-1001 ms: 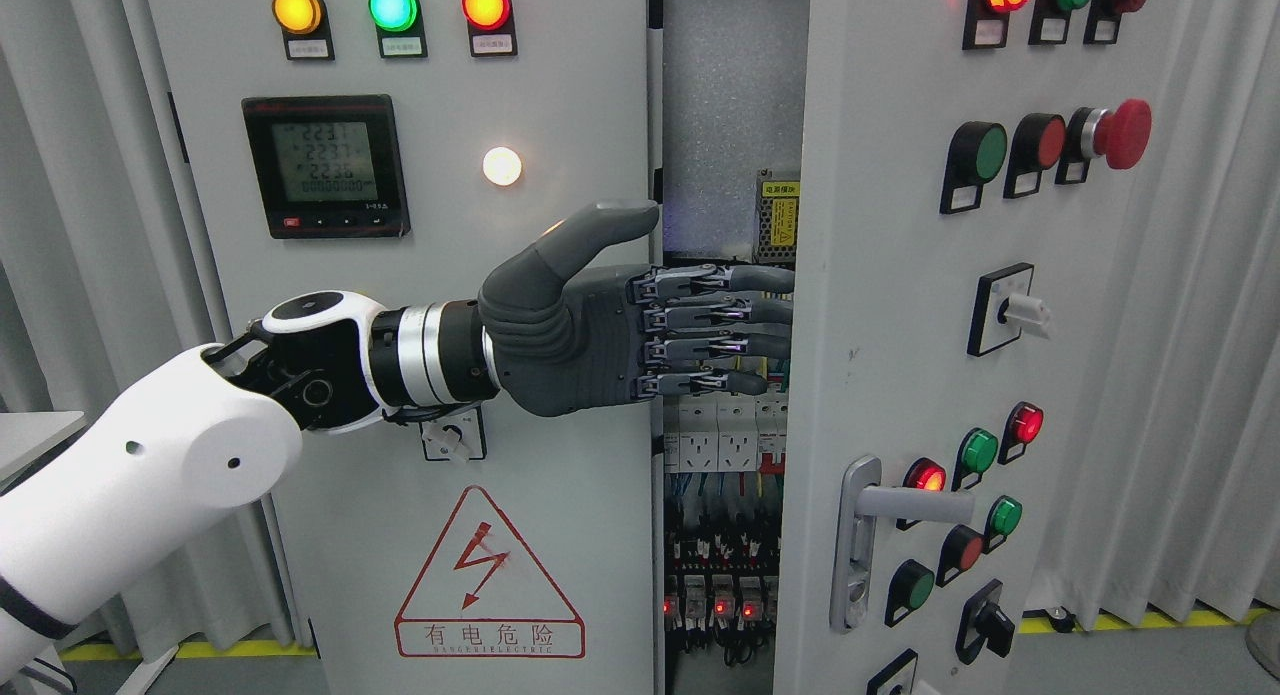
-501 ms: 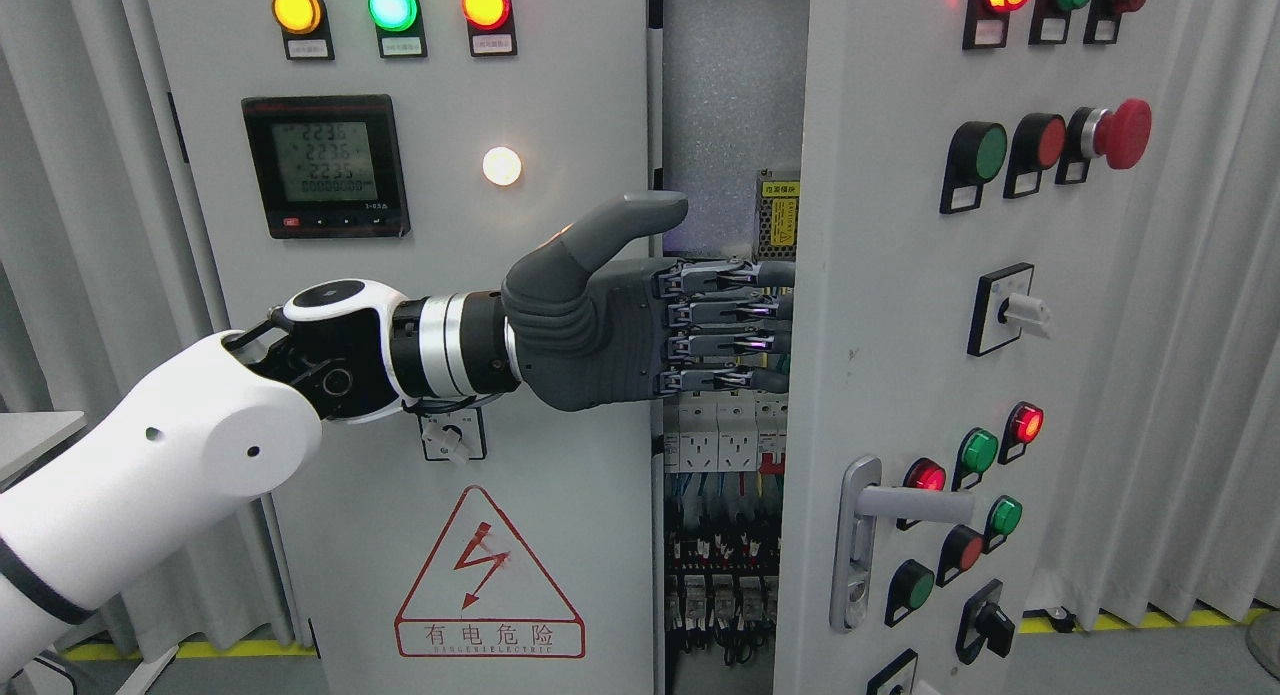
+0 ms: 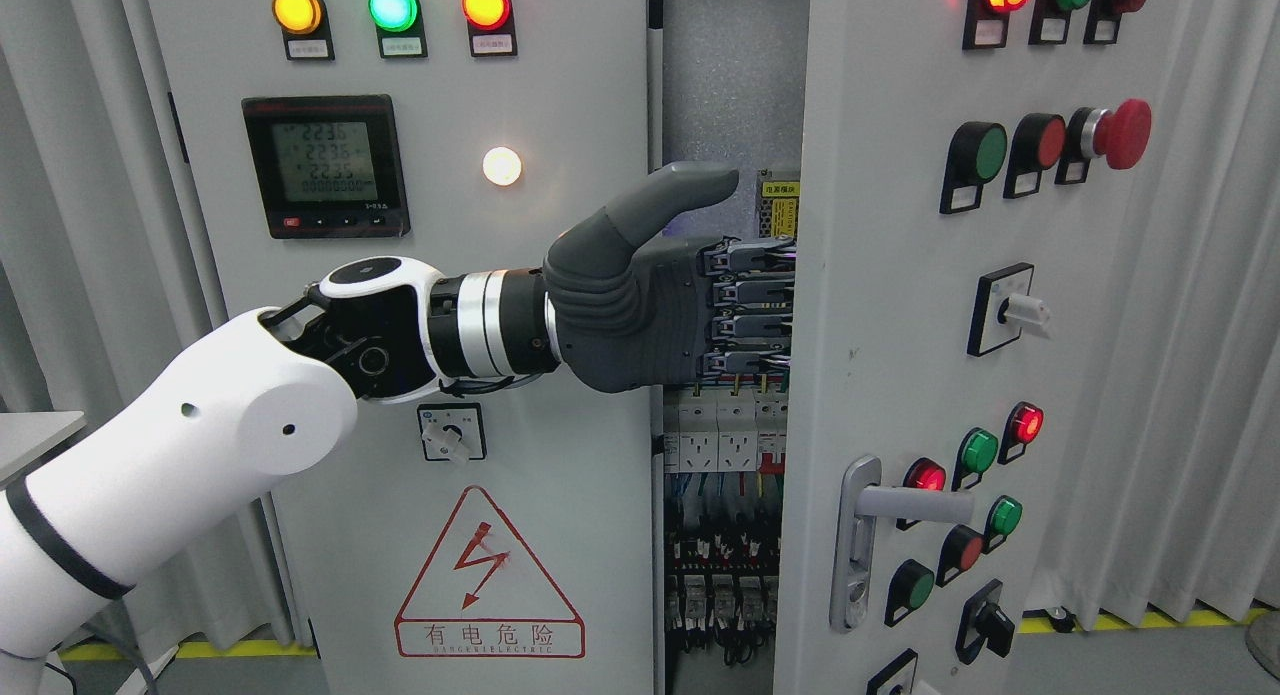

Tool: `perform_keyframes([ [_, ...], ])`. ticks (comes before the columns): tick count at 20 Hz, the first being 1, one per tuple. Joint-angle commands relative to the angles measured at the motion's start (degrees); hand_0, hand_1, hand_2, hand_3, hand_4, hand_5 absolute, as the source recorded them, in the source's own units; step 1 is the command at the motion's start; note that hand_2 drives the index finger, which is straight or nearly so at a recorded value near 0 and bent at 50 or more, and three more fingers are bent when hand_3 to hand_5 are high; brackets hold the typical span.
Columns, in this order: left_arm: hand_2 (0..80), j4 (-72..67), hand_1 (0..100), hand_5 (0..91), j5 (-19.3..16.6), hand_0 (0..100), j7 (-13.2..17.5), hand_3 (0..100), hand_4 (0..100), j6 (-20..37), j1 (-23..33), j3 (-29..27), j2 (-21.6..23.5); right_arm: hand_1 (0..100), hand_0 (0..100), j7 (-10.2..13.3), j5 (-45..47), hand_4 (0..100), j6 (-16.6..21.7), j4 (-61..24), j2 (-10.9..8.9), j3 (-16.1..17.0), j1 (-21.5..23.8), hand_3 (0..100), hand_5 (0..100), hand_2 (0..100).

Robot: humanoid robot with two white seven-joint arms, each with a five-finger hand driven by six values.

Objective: Open door with both hands
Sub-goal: 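Insert the left hand fingers behind the edge of the push-button door, then push the push-button door away from the other door with the left hand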

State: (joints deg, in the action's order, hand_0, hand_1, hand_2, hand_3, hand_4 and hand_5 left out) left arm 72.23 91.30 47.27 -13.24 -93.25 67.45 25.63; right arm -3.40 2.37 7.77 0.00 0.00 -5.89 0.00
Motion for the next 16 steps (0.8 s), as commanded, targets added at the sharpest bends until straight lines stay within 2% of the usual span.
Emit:
perform_keyframes([
  [1, 2.9, -1.5, 0, 0.0, 1.0, 29, 0.0, 3, 3, -0.1, -1.5, 0.2, -3.5, 0, 22, 0.0, 0.0, 0, 0.0, -0.4, -0.18, 0.0, -1.2, 0, 0, 0],
  [5, 2.9, -1.5, 0, 0.0, 1.0, 29, -0.2, 3, 3, -0.1, -2.0, 0.2, -4.5, 0, 22, 0.0, 0.0, 0, 0.0, -0.4, -0.18, 0.0, -1.2, 0, 0, 0],
  [13, 2.9, -0.3, 0, 0.0, 1.1, 29, -2.5, 3, 3, 0.1, -3.3, 0.3, -8.3, 0, 22, 0.0, 0.0, 0, 0.0, -0.4, -0.35, 0.0, -1.3, 0, 0, 0],
  [16, 2.9, 1.1, 0, 0.0, 1.1, 29, -5.5, 3, 3, 1.2, -4.1, 0.3, -9.4, 0, 22, 0.0, 0.0, 0, 0.0, -0.4, -0.26, 0.0, -1.3, 0, 0, 0],
])
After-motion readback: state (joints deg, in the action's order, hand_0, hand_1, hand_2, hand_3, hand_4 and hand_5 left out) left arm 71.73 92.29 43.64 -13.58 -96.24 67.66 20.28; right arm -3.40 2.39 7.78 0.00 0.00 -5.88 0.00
